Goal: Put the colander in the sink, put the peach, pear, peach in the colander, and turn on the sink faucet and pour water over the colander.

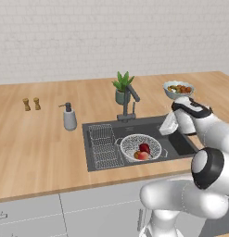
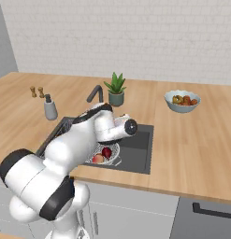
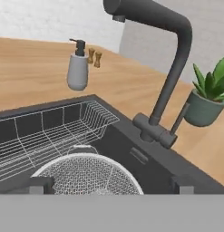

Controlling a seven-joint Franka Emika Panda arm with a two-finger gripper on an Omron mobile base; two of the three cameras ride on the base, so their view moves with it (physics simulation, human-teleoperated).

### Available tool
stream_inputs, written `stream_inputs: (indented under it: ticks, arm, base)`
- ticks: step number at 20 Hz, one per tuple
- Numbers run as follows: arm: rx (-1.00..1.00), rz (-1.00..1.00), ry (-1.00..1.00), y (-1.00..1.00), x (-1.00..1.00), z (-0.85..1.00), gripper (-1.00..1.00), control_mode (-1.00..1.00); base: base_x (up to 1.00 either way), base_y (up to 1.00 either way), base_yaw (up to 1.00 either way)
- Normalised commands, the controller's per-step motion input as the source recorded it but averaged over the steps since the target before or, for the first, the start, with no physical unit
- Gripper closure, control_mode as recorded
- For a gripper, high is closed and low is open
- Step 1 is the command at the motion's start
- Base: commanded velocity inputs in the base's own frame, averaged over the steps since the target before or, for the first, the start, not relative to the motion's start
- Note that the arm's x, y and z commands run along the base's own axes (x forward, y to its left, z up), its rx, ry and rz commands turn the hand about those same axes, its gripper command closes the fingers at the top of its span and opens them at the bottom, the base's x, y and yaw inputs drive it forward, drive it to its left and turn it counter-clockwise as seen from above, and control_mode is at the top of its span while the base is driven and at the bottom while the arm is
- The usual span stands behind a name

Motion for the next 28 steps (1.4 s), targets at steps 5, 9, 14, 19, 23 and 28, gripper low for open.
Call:
stream_inputs:
  ticks: [5,9,14,19,23,28]
  arm:
    - [0.22,0.39,-0.33,-0.08,0.47,0.03,-1.00,-1.00]
    - [0.22,0.22,-0.08,0.04,0.53,0.14,-1.00,-1.00]
    - [0.13,0.02,0.04,0.09,0.44,0.22,-1.00,-1.00]
    - [0.06,0.00,0.20,0.06,0.25,0.15,-1.00,-1.00]
    - [0.00,0.00,0.12,0.26,0.16,0.01,-1.00,-1.00]
    - [0.01,0.00,0.06,0.29,0.15,0.01,-1.00,-1.00]
  base:
    - [0.00,0.00,0.00]
    - [0.00,0.00,0.00]
    - [0.00,0.00,0.00]
    - [0.00,0.00,0.00]
    - [0.00,0.00,0.00]
    - [0.00,0.00,0.00]
